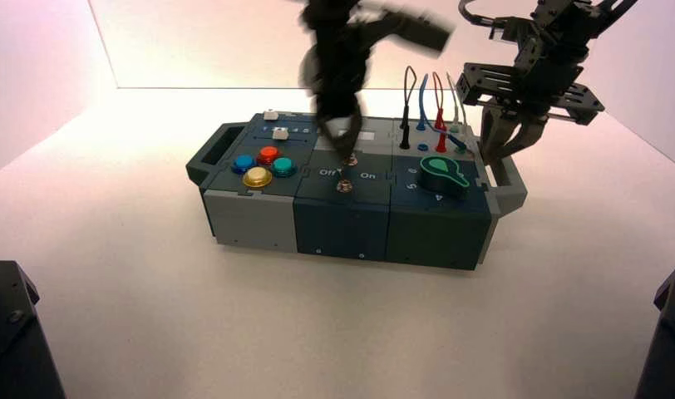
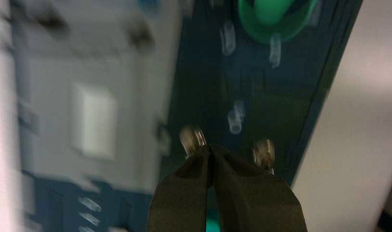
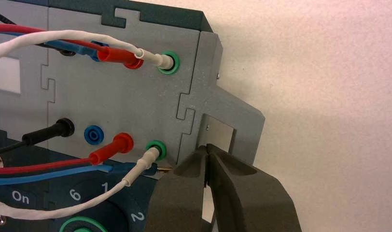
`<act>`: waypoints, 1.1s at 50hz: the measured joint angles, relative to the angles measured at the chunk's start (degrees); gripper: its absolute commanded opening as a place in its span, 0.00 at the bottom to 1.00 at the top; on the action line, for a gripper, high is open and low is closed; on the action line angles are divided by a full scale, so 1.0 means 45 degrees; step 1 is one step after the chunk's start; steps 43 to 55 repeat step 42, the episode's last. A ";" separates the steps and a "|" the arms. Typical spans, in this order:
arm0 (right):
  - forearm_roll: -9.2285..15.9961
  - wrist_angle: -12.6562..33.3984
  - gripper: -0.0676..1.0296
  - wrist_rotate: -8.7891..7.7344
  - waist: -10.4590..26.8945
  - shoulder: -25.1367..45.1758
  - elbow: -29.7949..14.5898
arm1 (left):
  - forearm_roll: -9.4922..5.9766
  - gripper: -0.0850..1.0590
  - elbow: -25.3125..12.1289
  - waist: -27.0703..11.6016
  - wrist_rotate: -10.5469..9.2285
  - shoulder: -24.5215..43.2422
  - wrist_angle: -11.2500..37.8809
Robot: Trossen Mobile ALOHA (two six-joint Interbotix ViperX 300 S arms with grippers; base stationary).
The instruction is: Flip the top switch off with the left gripper.
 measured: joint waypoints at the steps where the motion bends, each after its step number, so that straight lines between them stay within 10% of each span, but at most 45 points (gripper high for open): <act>1: 0.0000 -0.0020 0.04 0.0000 0.0000 0.0000 0.0000 | 0.0020 0.05 -0.0020 0.0078 0.0000 -0.0039 0.0020; 55: -0.0020 0.0195 0.04 -0.0059 0.0020 0.0215 -0.0234 | 0.0020 0.05 -0.0469 0.0469 -0.0938 -0.1504 0.1562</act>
